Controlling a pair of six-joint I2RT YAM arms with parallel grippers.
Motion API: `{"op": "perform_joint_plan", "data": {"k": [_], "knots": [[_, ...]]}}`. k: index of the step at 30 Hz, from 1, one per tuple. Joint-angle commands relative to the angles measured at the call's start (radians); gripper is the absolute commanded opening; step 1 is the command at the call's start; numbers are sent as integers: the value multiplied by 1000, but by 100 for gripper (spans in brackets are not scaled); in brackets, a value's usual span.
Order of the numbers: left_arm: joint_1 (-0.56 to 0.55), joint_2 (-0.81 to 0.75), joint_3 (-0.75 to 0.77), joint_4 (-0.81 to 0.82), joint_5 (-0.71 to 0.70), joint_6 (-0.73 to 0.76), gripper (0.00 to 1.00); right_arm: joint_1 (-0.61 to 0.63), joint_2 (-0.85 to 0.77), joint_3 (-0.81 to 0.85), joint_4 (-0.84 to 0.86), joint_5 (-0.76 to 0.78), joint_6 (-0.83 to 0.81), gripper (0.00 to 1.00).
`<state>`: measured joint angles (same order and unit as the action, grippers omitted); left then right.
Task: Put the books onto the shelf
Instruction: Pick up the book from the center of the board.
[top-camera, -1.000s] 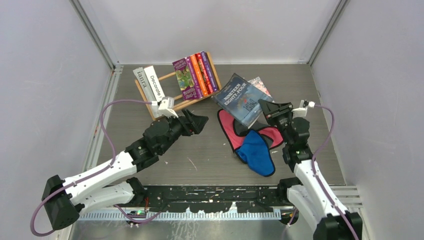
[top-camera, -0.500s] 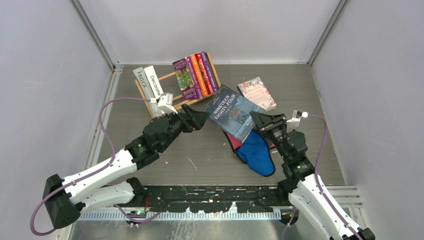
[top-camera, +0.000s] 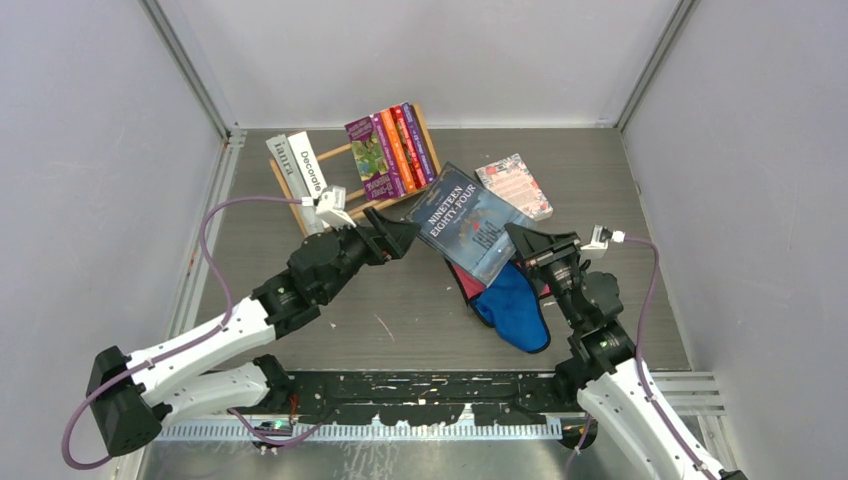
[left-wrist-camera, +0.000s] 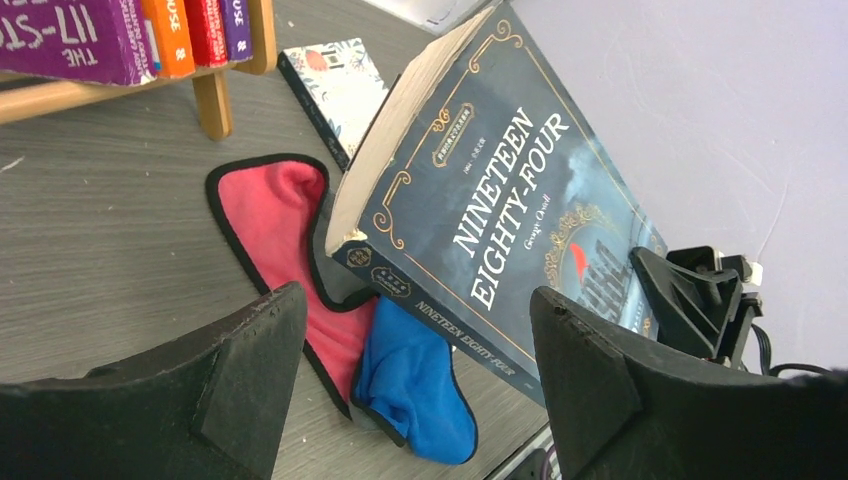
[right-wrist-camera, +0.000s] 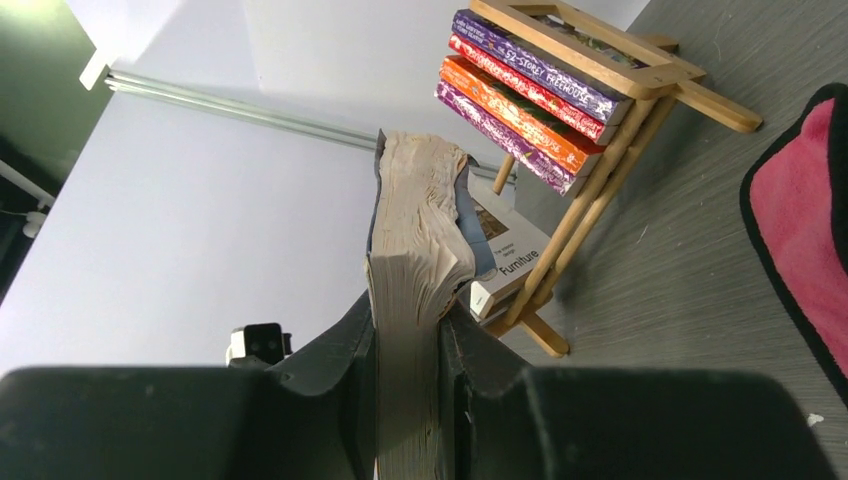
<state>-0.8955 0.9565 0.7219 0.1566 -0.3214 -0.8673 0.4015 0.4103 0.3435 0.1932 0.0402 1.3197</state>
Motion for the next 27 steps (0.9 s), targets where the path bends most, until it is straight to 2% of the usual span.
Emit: {"op": "perform_joint_plan", "data": {"k": [1,10,18,27], "knots": [[-2,32,2,64,1,-23,82,14,-22,32,179,1,80,1],[-2,110,43,95,11,-27,83,54,35,40,262,-11,111,1],[-3,115,1,199,-48,-71,82,127,107,36,340,8,119,1],[-2,39,-73,289,-104,-81,56,258,295,39,489,72,89,1]]}}
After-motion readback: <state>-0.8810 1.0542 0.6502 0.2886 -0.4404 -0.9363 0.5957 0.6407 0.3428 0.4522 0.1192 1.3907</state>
